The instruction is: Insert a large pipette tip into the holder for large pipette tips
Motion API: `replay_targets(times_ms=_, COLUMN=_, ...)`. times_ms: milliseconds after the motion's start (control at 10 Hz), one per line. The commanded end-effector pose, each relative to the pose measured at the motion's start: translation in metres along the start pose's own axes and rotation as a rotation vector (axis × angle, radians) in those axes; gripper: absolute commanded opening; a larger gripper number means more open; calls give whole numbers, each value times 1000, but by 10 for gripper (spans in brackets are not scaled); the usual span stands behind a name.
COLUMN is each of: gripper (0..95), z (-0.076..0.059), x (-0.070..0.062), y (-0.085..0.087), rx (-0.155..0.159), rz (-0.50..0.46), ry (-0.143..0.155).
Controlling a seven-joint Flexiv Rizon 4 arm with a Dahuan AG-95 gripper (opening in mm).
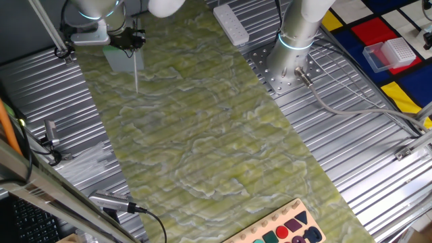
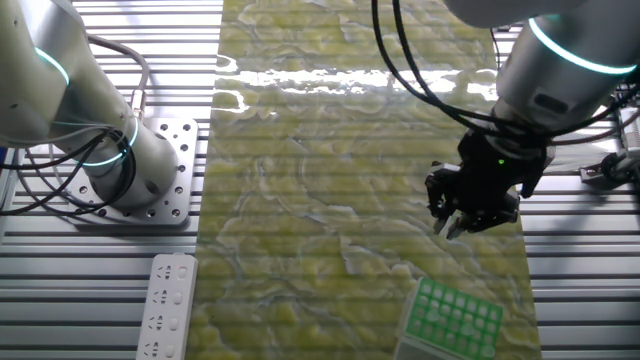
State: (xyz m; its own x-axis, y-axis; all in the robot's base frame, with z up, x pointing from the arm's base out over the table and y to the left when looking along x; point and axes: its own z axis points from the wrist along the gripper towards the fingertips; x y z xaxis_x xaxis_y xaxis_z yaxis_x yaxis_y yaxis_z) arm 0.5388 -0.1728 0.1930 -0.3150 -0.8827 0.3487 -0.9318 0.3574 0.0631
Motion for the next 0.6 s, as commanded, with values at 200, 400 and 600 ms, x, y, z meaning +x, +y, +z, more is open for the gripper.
replay_targets(times_ms=200, gripper=0, z=3, x=13, y=-6, rx=-31, rz=-105, ry=43)
replay_targets(times_ms=400, gripper=0, z=6, x=44, y=-18, rx=-40, rz=-148, ry=45)
replay_targets(times_ms=600, gripper=0, z=3, x=69, y=-26, rx=-75, rz=-170, ry=57)
